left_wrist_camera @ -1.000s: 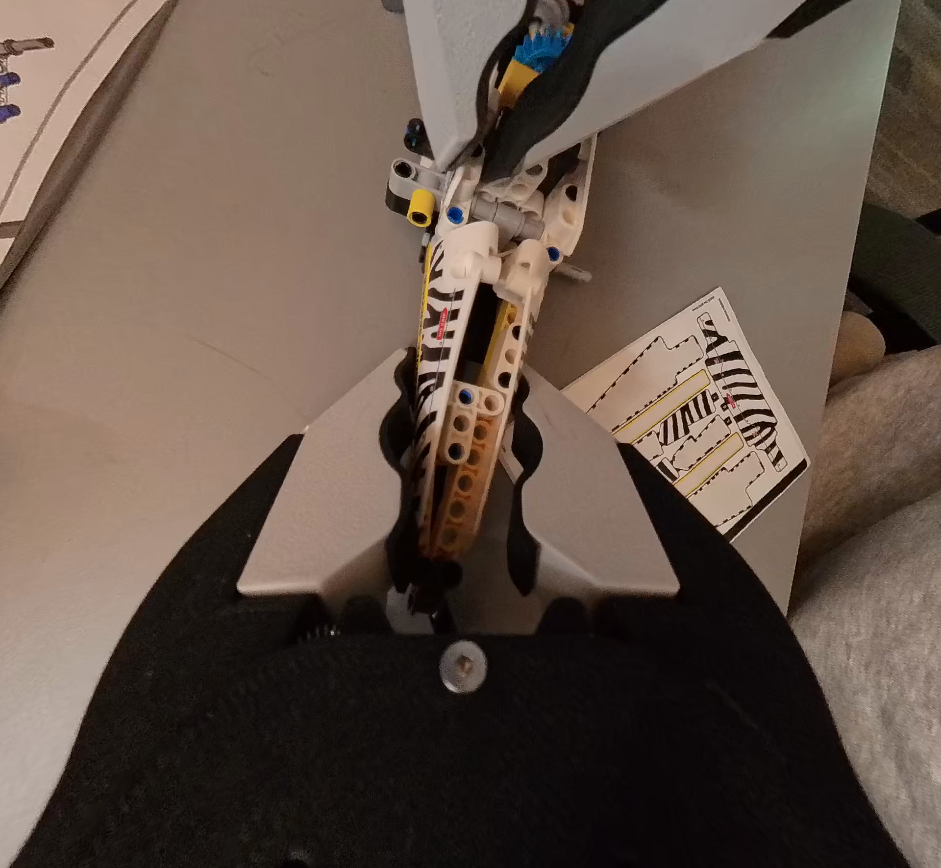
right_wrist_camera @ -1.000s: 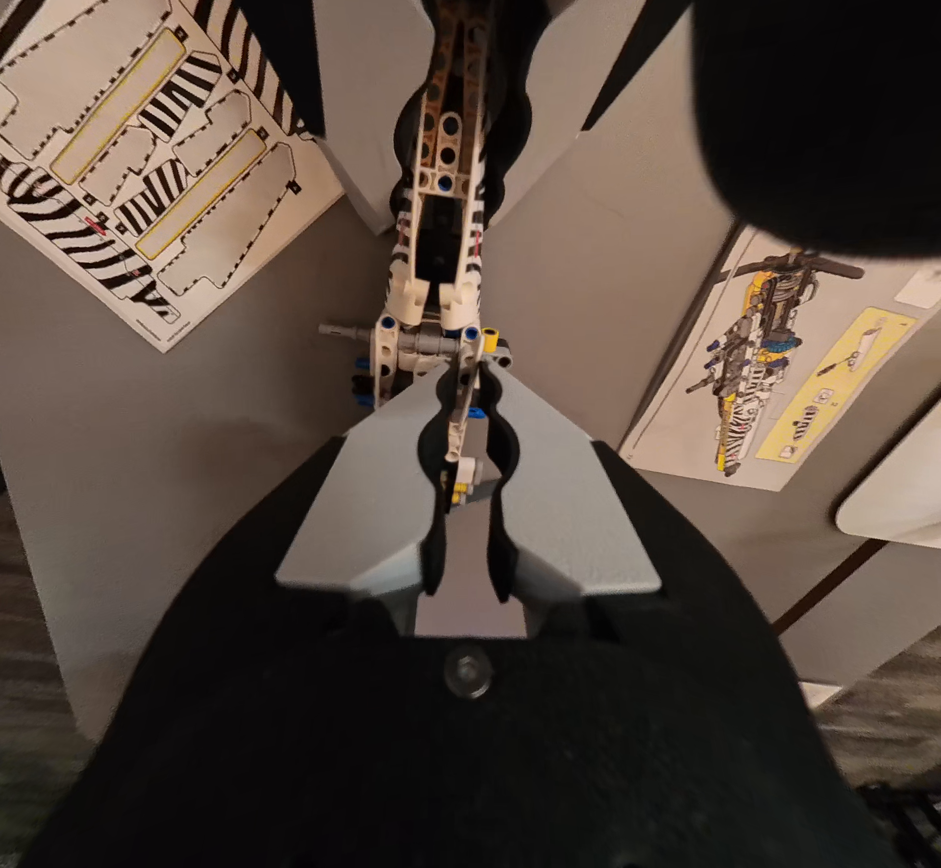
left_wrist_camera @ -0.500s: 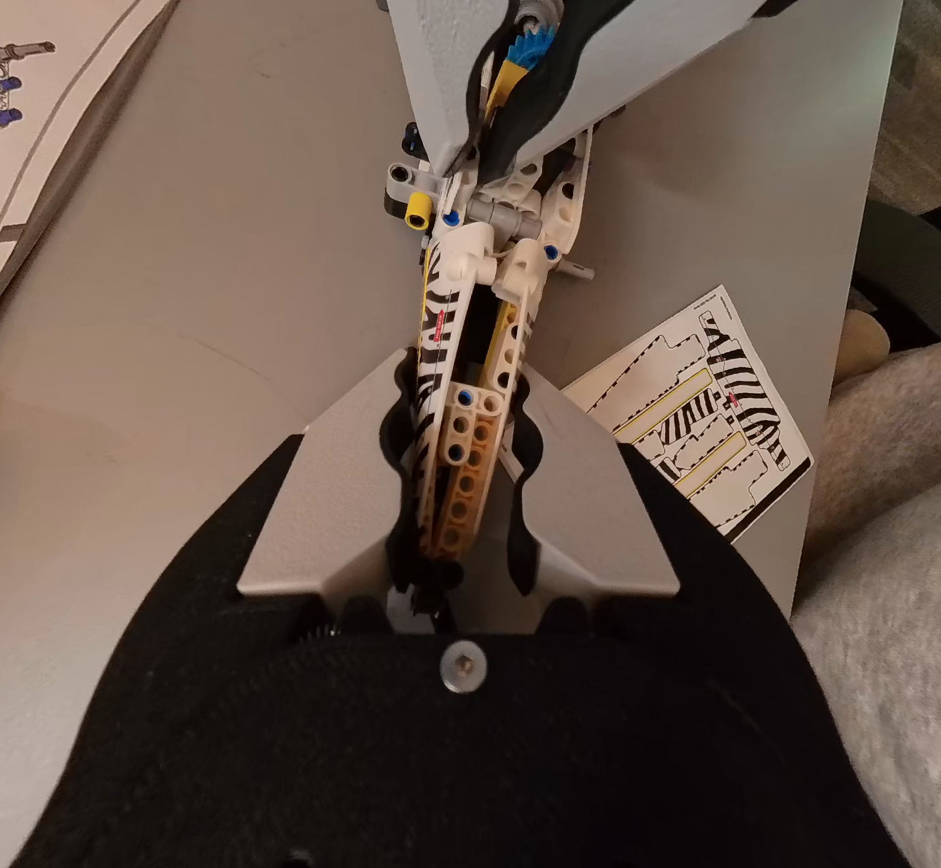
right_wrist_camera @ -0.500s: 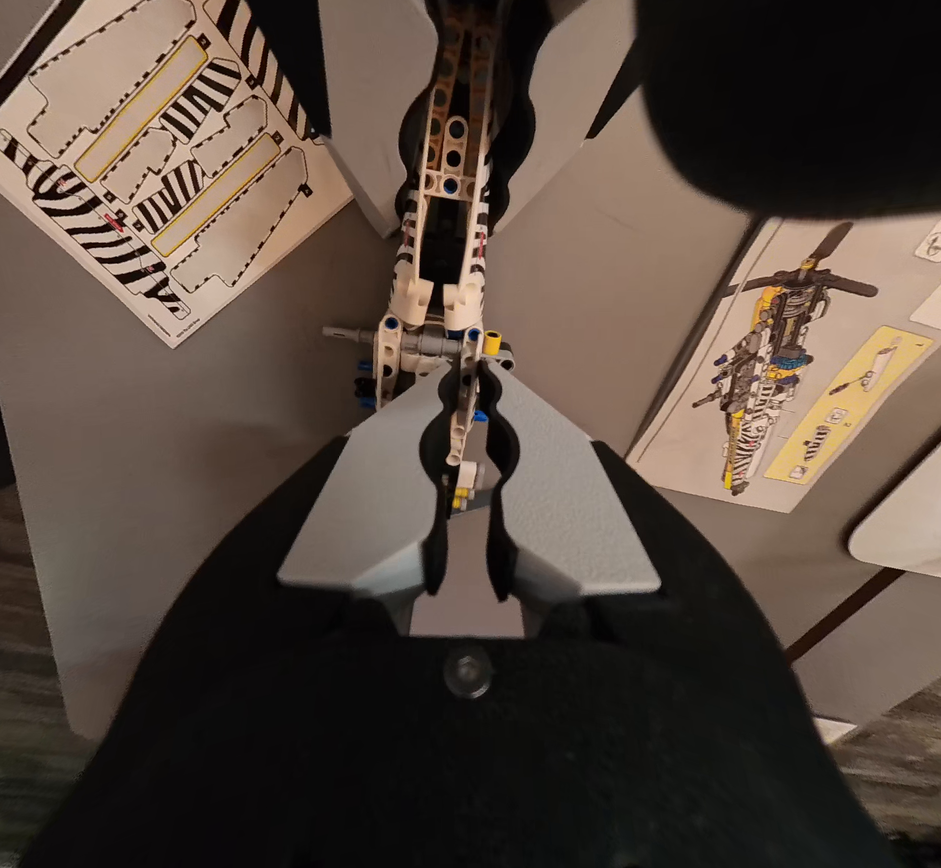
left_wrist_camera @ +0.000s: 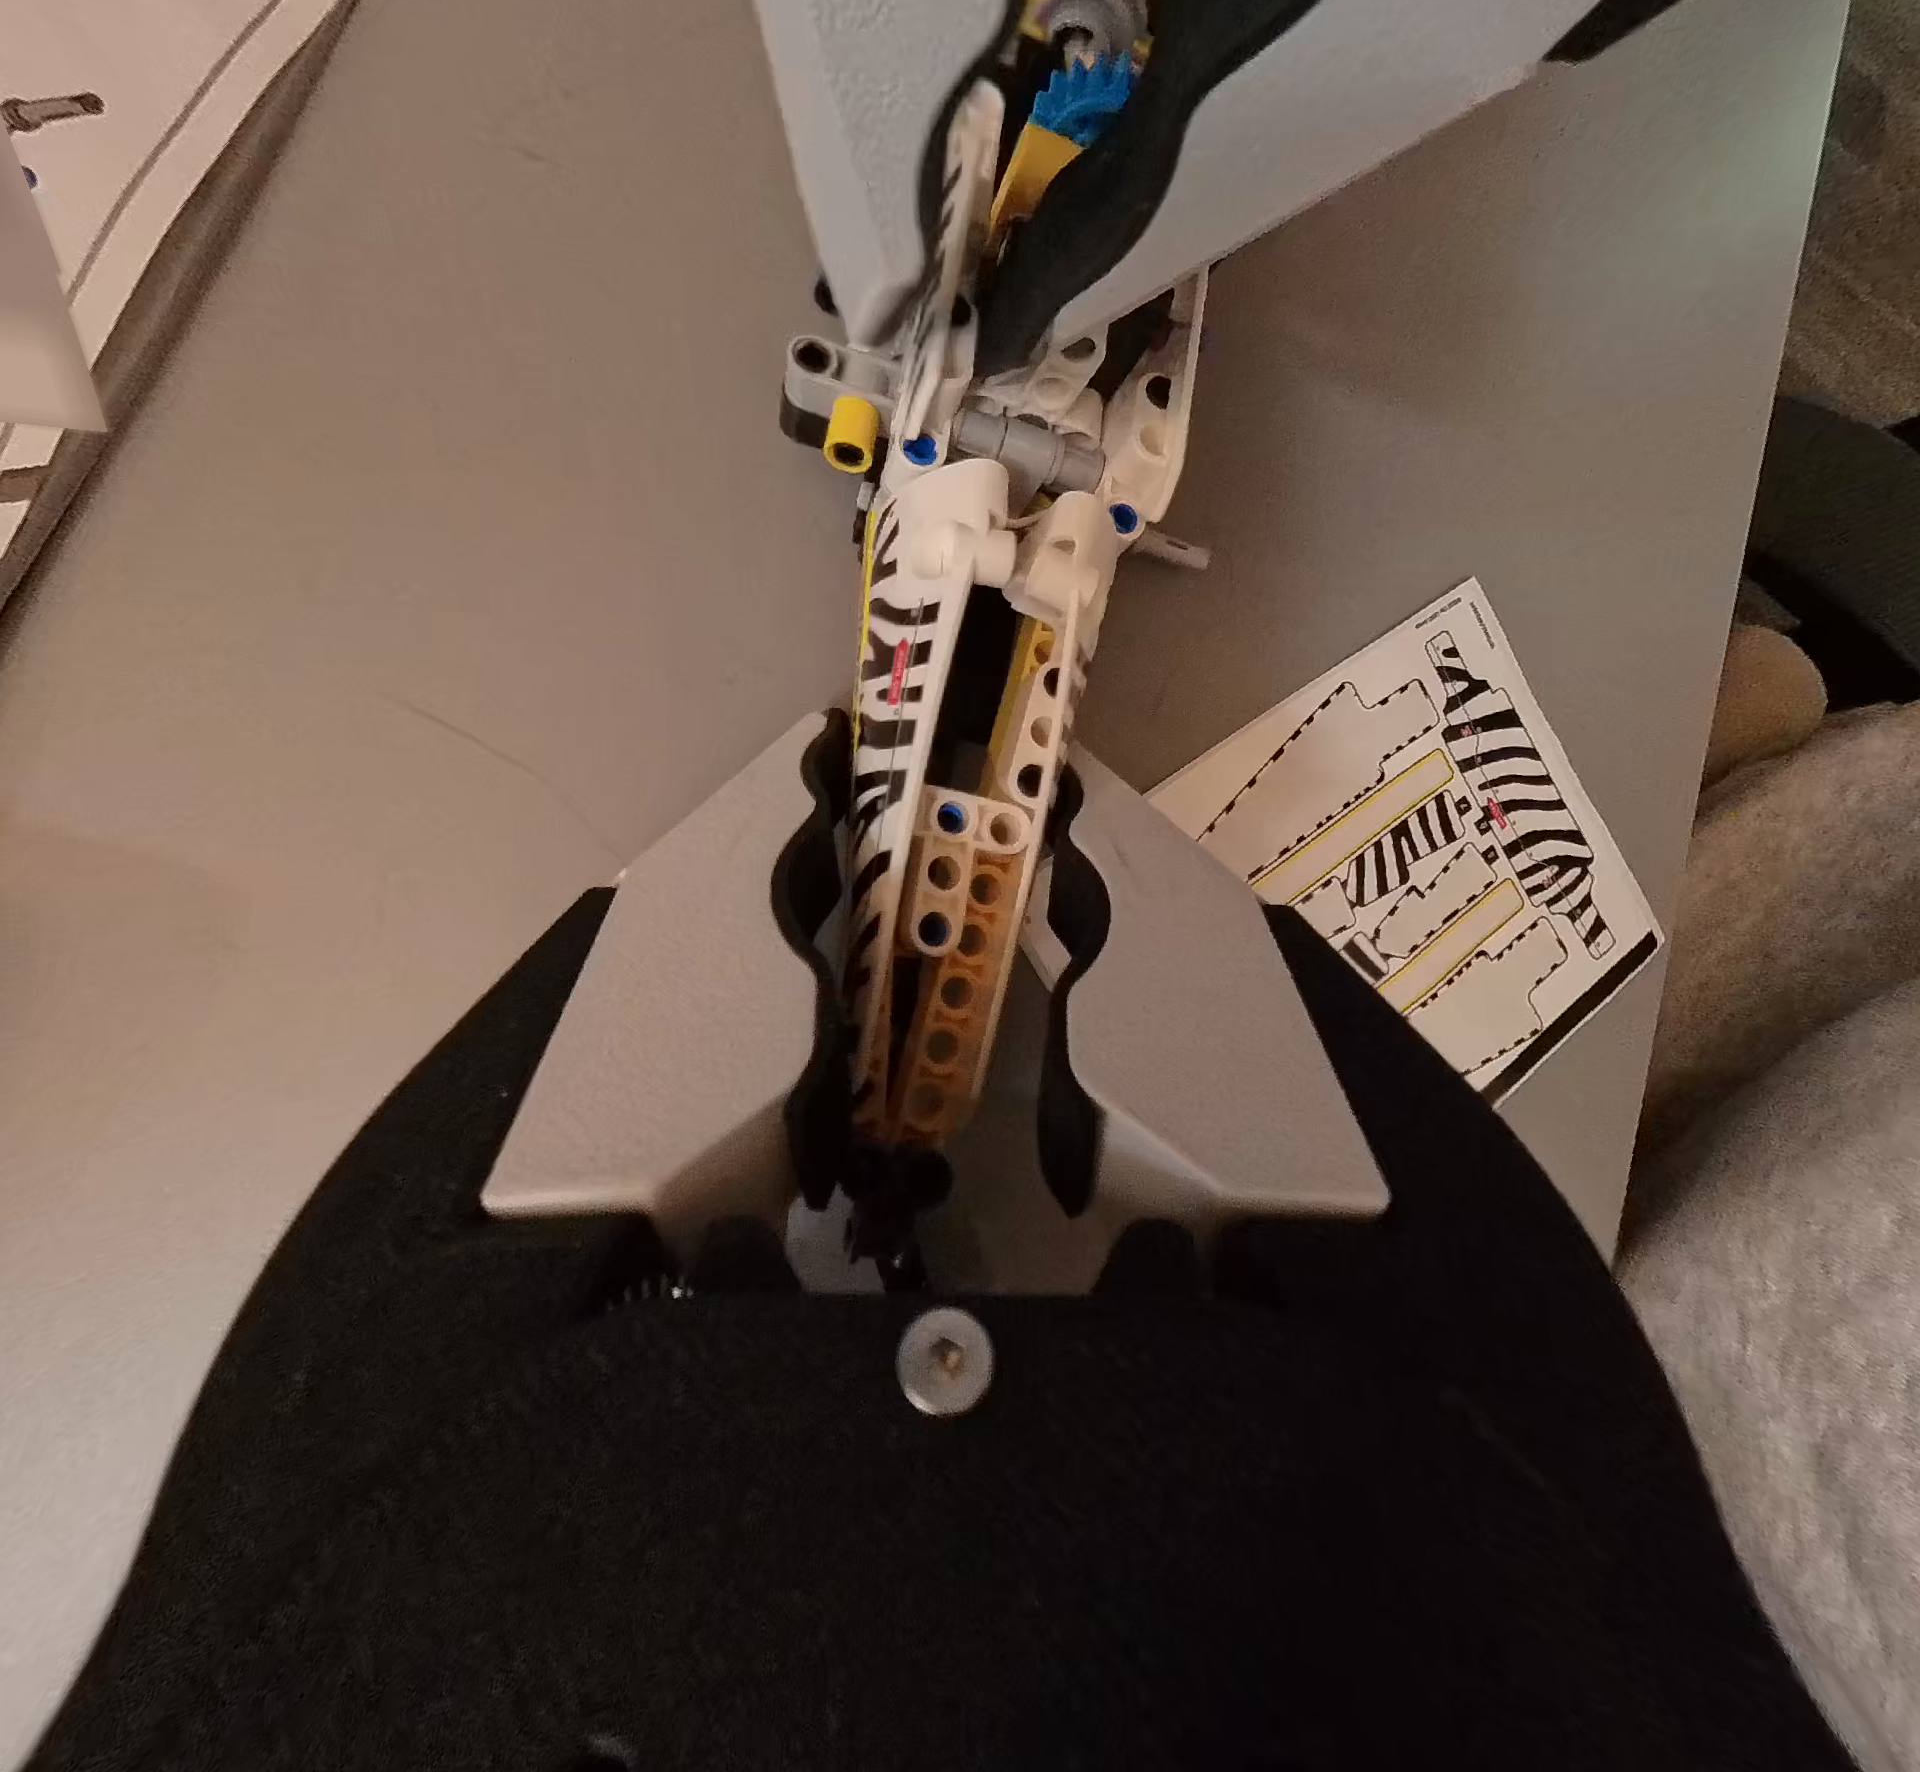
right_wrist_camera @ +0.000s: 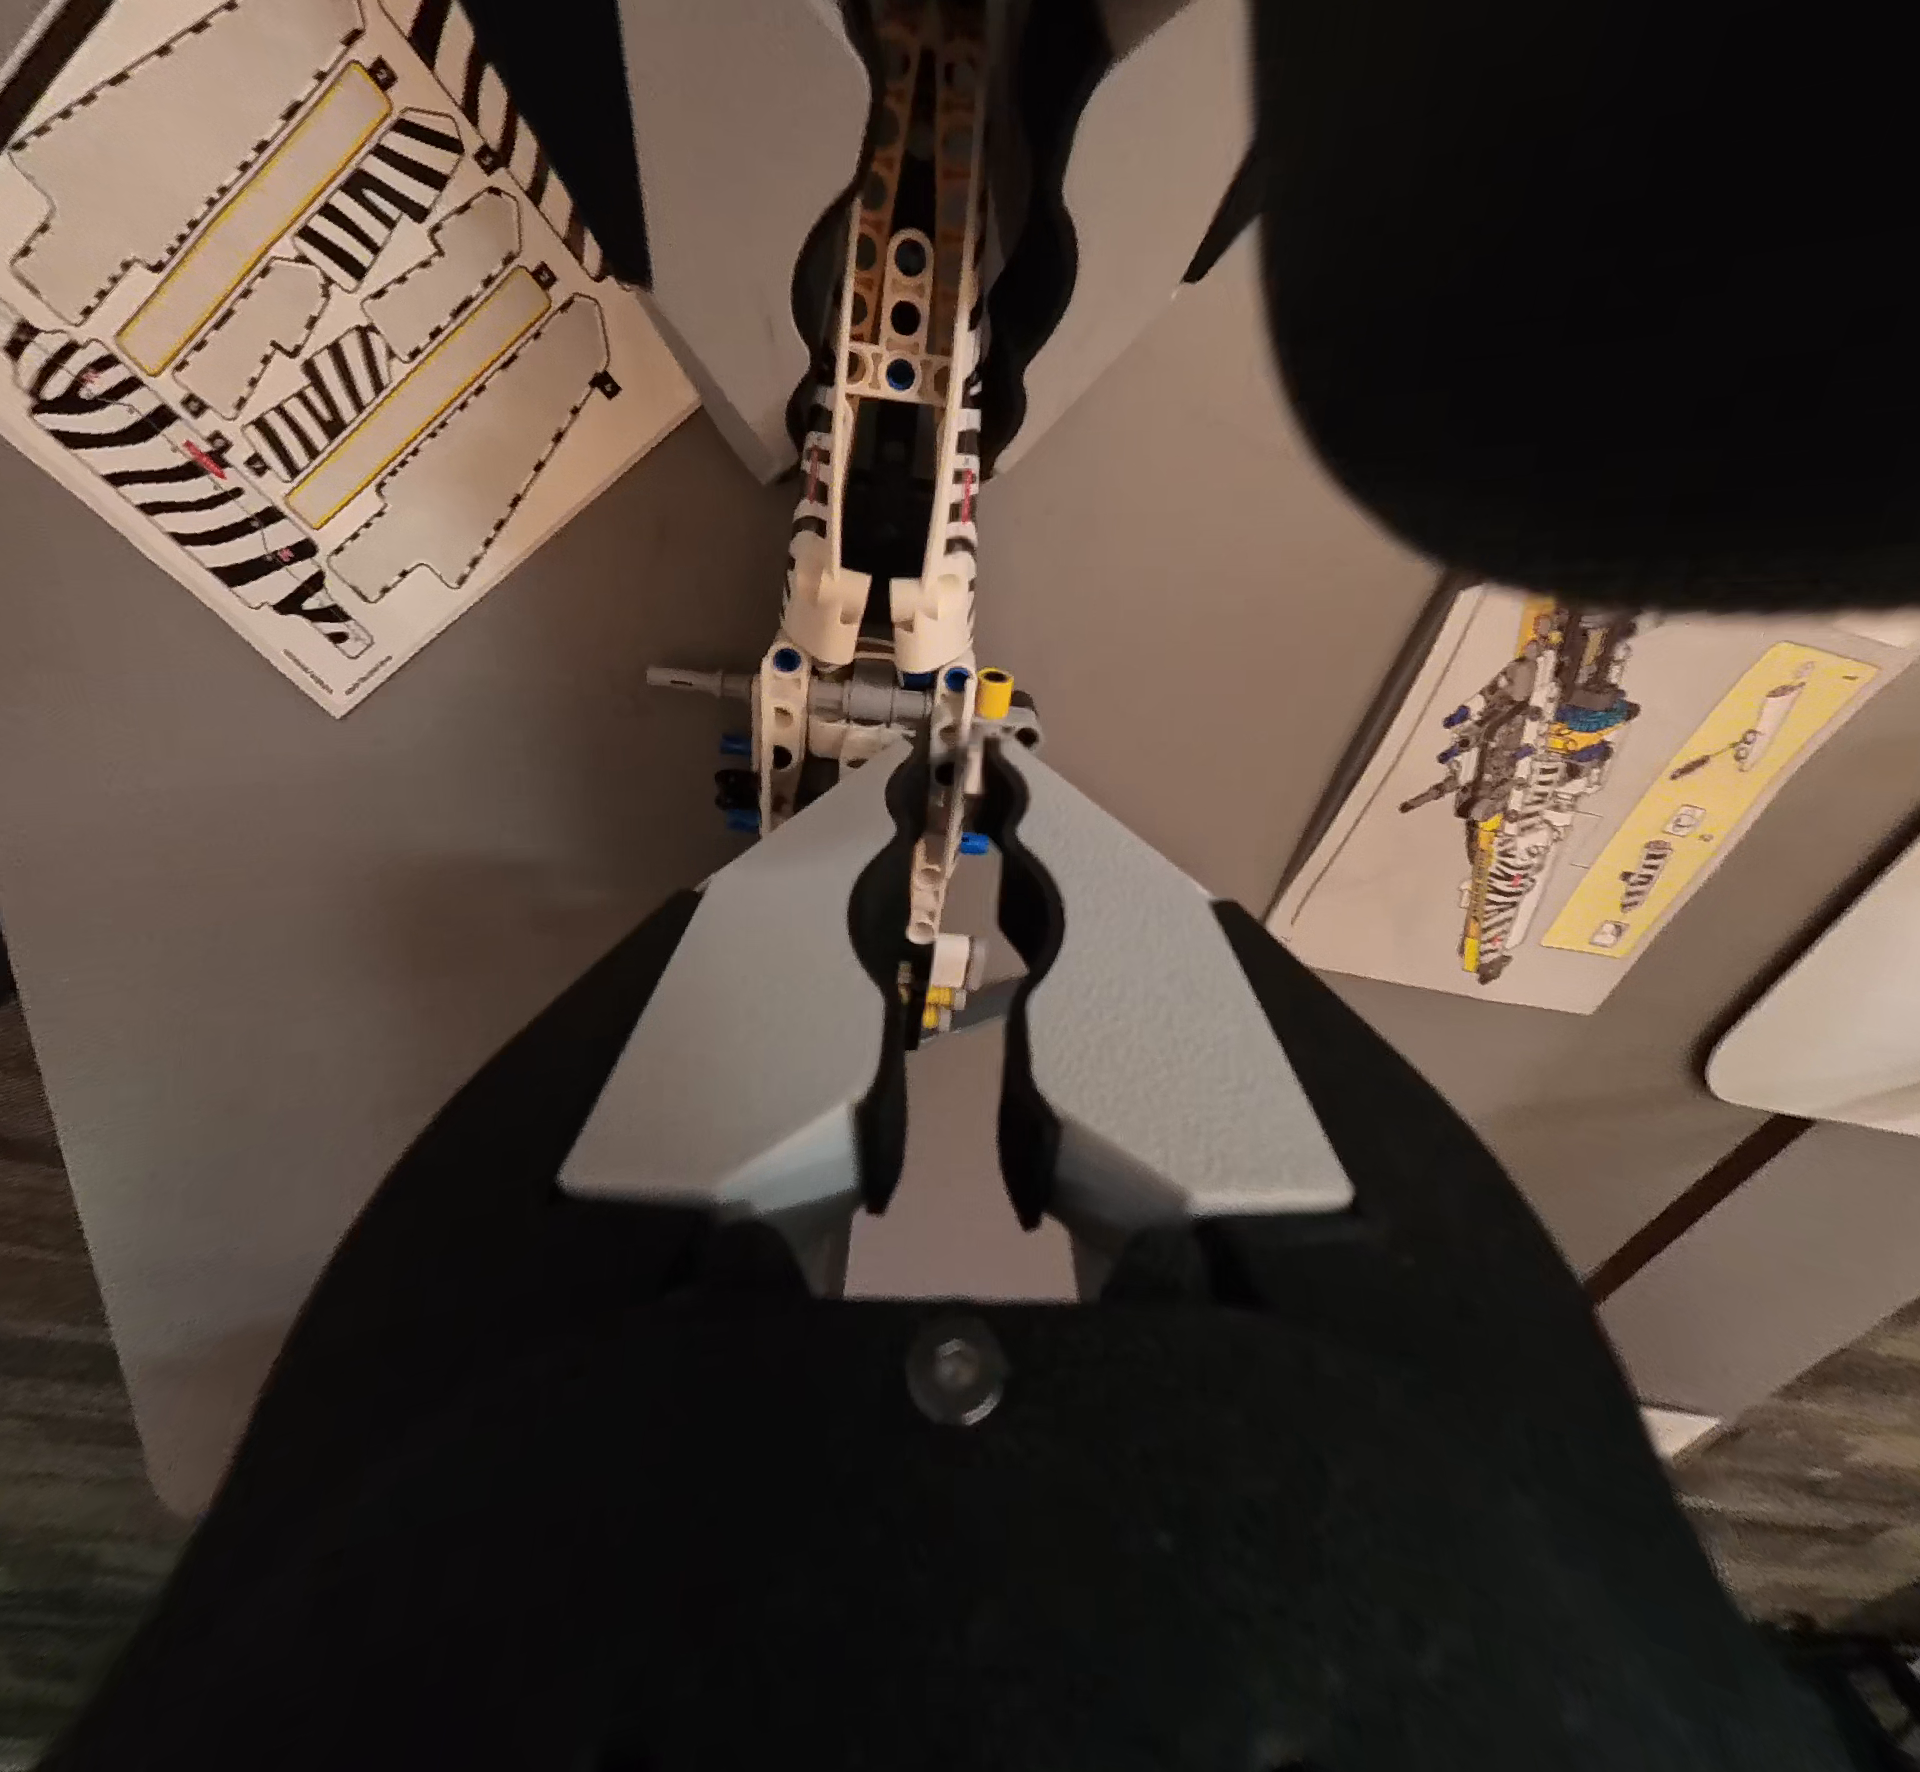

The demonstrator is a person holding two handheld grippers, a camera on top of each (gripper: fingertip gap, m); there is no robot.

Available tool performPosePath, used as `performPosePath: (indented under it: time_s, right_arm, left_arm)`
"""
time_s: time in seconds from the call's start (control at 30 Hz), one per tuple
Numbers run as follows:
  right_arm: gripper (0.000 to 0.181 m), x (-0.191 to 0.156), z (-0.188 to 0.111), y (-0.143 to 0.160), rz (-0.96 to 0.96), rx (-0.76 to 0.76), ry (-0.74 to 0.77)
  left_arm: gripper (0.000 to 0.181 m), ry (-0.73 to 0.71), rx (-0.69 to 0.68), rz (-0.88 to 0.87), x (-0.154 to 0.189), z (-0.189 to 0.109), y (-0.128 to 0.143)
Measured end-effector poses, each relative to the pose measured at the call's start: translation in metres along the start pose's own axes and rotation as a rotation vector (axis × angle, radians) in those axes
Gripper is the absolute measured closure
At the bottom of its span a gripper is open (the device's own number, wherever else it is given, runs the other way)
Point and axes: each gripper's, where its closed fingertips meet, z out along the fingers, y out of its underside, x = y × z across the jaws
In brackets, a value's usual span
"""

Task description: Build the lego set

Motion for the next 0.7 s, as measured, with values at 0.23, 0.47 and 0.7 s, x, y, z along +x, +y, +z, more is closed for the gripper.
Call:
performPosePath:
  time_s: [0.23,0.47,0.7]
  right_arm:
    - [0.151,0.004,-0.031,0.007,0.047,0.062,0.160]
    - [0.149,-0.016,-0.073,0.000,0.304,0.404,0.418]
    - [0.154,-0.033,-0.091,0.016,0.585,0.845,0.916]
  left_arm:
    - [0.141,0.024,0.027,-0.022,0.002,-0.003,-0.004]
    - [0.129,0.045,0.080,-0.031,0.004,-0.013,-0.012]
    - [0.121,0.070,0.232,-0.001,0.008,-0.026,-0.036]
